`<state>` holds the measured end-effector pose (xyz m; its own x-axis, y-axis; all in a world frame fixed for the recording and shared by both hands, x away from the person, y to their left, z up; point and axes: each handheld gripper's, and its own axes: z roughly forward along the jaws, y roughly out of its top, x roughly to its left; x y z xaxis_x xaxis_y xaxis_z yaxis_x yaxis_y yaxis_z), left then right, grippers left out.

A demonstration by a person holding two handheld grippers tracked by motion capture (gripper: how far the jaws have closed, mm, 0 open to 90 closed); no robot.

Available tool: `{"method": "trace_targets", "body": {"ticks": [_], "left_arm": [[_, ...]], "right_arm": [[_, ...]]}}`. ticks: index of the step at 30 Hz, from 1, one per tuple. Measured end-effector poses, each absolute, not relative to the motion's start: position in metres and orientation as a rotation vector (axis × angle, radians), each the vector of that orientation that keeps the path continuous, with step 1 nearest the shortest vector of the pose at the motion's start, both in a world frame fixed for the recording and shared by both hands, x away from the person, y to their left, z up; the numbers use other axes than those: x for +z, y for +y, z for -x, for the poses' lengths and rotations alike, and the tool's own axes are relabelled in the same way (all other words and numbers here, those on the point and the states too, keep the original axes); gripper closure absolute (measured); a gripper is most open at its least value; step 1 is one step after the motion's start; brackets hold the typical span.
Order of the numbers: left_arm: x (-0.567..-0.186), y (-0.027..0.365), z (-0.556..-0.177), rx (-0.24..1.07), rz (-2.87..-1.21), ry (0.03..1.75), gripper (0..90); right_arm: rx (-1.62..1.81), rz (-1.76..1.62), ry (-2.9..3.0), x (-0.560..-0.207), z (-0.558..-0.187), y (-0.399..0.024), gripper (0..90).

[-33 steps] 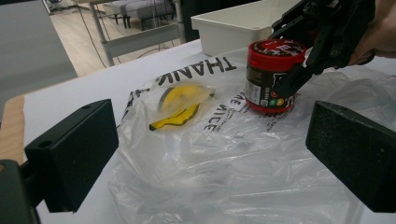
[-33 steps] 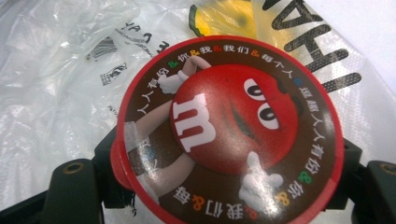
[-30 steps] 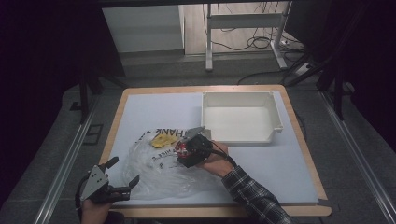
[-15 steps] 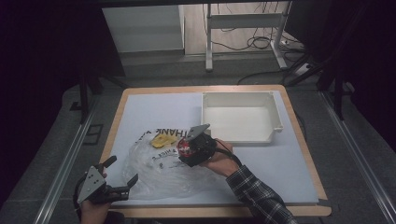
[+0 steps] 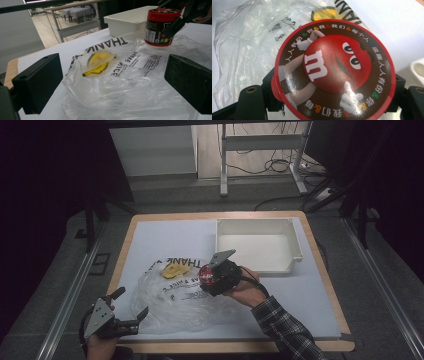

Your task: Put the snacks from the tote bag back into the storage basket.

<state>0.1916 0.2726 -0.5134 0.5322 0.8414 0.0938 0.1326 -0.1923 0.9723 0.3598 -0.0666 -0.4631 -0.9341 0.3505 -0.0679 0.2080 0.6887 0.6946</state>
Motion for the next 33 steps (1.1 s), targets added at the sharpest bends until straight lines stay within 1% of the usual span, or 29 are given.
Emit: {"method": "trace_targets", "body": {"ticks": [15,33], "left_arm": [[-0.514,0.272,-0.192,0.802,-1.671,0.834,1.6],[-0.514,0.271,-0.192,0.805,-1.675,0.834,1.6]], "right_arm": [[1.055,-0.484,2.674,-0.454,-0.366,-0.095,25.8],[1.053,-0.577,2.63,-0.447,-0.383,-0.128,25.8]]}}
